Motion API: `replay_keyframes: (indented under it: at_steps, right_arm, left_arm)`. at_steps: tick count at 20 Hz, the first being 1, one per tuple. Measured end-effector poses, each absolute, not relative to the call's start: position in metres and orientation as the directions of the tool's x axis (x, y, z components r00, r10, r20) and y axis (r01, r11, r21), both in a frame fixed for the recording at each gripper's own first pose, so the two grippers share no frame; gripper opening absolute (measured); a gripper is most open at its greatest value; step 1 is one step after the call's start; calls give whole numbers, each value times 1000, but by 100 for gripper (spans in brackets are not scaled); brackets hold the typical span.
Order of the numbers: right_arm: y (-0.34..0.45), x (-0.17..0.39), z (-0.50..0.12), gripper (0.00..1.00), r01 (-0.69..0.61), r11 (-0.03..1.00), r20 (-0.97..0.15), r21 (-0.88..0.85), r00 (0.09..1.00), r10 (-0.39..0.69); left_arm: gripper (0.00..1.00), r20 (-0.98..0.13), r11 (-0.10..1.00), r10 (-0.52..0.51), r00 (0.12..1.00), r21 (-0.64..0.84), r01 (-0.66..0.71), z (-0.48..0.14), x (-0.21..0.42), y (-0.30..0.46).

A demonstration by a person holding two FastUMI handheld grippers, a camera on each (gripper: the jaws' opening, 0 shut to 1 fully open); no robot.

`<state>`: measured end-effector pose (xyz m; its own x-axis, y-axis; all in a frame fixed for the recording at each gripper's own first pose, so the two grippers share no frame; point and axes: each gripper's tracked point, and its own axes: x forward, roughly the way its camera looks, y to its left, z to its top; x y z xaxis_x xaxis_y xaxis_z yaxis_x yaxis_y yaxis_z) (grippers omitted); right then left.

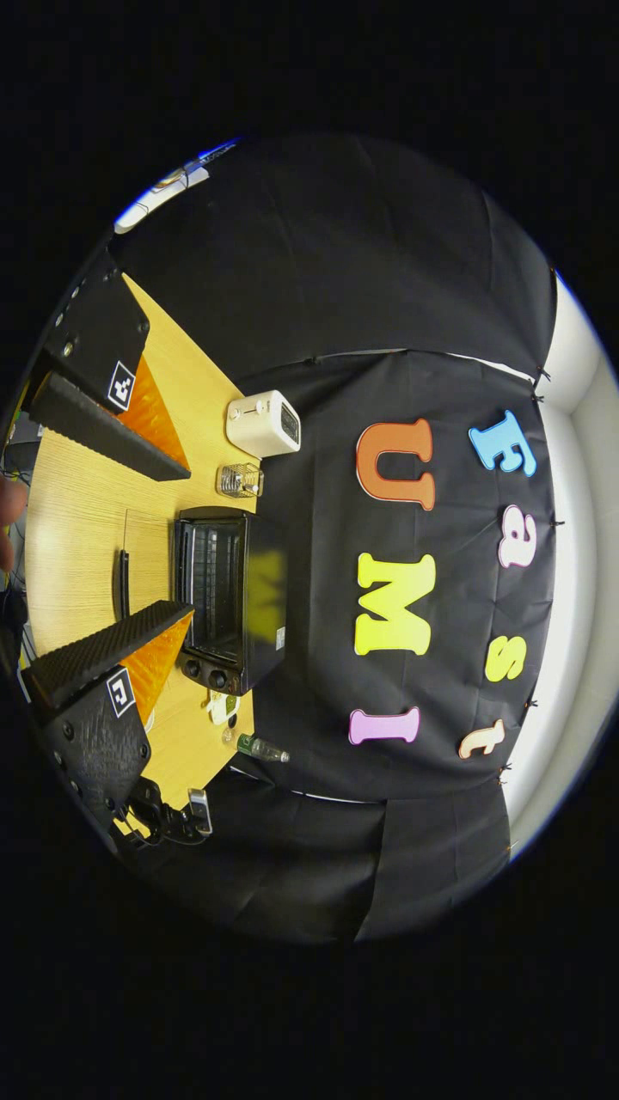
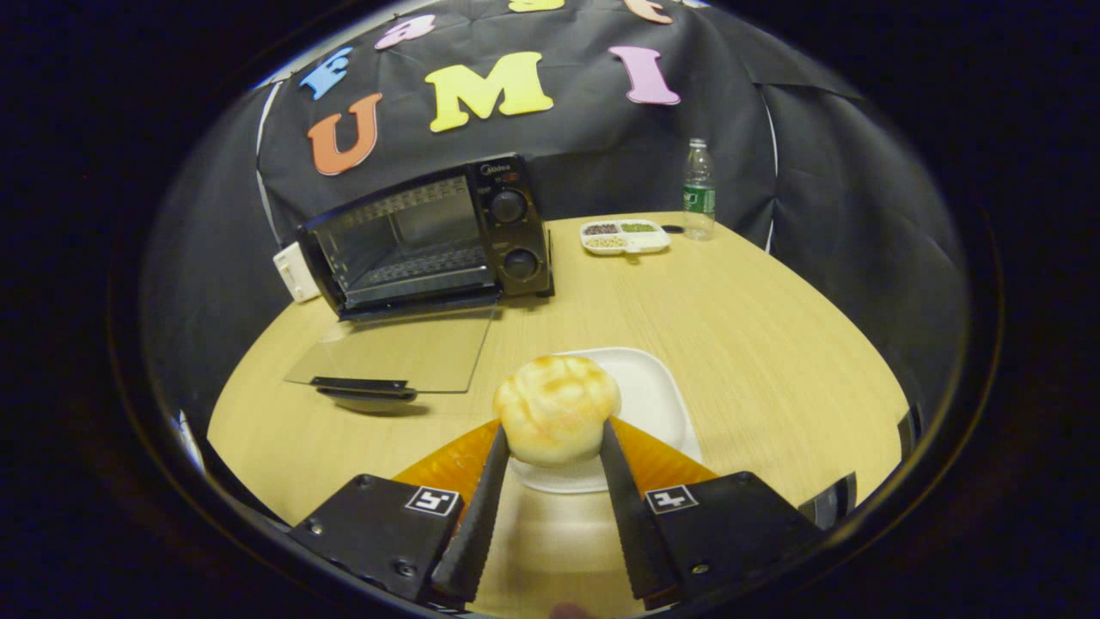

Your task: Open the electric oven with the left hand, put the food in, and close the electric oven.

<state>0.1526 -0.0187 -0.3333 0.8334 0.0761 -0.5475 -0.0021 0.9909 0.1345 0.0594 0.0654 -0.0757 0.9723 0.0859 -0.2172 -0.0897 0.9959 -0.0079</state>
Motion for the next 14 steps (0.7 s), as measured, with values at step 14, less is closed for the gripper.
replay_keyframes:
  at_steps: [14]
  right_arm:
    - [149, 240, -267, 63, -89, 887, -415, 453, 859, 298]
  left_arm:
    - [93, -226, 981, 189, 956, 6, -193, -71, 22, 123]
